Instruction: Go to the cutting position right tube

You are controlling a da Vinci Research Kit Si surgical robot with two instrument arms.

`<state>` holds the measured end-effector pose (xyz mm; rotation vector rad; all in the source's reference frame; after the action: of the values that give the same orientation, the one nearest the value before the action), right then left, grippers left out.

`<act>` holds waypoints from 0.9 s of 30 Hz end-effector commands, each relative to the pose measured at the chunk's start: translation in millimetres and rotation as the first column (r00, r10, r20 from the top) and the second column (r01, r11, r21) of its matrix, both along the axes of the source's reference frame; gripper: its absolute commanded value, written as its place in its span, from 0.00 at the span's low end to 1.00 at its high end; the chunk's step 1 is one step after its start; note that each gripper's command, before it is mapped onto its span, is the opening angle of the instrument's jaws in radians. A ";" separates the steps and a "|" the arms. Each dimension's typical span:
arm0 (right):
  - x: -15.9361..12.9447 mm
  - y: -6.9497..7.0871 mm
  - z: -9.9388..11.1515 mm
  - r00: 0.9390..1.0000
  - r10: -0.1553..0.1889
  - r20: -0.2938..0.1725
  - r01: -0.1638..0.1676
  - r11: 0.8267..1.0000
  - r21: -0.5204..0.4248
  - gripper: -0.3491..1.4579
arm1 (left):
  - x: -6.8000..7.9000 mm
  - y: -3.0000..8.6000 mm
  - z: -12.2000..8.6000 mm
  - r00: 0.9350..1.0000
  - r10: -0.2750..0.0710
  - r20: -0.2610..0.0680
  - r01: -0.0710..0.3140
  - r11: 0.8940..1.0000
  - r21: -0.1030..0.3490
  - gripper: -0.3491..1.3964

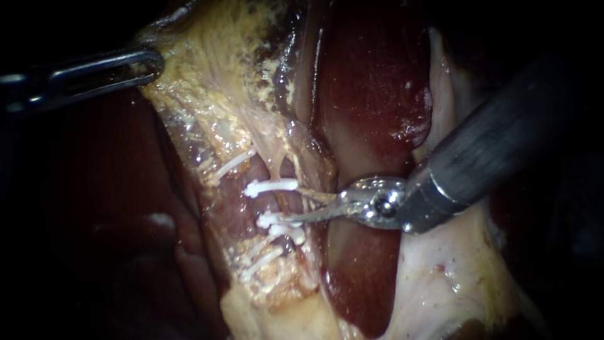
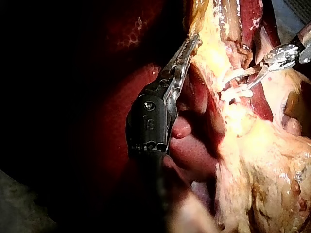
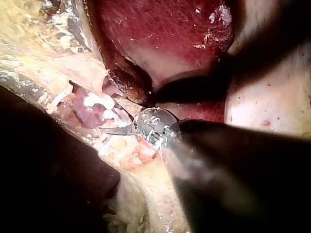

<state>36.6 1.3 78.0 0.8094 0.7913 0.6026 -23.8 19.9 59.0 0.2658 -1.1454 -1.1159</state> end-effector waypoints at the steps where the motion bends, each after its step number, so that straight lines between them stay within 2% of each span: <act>1: 0.2 0.0 0.1 1.000 -0.007 -0.004 0.007 1.000 0.008 0.93 | 0.0 0.0 0.0 1.000 0.000 0.000 0.000 1.000 0.000 0.00; 6: 0.8 0.1 0.9 0.999 -0.036 -0.020 0.037 0.999 0.017 0.92 | 0.0 0.0 0.0 1.000 0.000 0.000 0.000 1.000 0.000 0.00; 10: 1.2 0.2 1.1 0.996 -0.054 -0.064 0.055 0.998 0.013 0.92 | 0.0 0.0 0.0 1.000 0.000 0.000 0.000 1.000 0.000 0.00; 18: 2.0 0.4 1.0 0.981 -0.086 -0.173 0.090 0.996 0.017 0.91 | 0.0 0.0 0.0 1.000 0.000 0.000 0.000 1.000 0.000 0.00; 22: 2.3 0.4 1.1 0.975 -0.106 -0.194 0.110 0.994 0.011 0.89 | 0.0 0.0 -0.1 1.000 0.002 -0.002 -0.002 1.000 -0.005 0.00; 27: 3.1 0.3 1.3 0.973 -0.102 -0.208 0.107 0.994 0.011 0.87 | 0.0 0.0 -0.1 1.000 0.002 -0.002 -0.002 1.000 -0.005 0.00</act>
<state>39.9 1.7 79.4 0.9399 0.9308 0.4347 -23.9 19.8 58.9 0.2624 -1.1455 -1.1113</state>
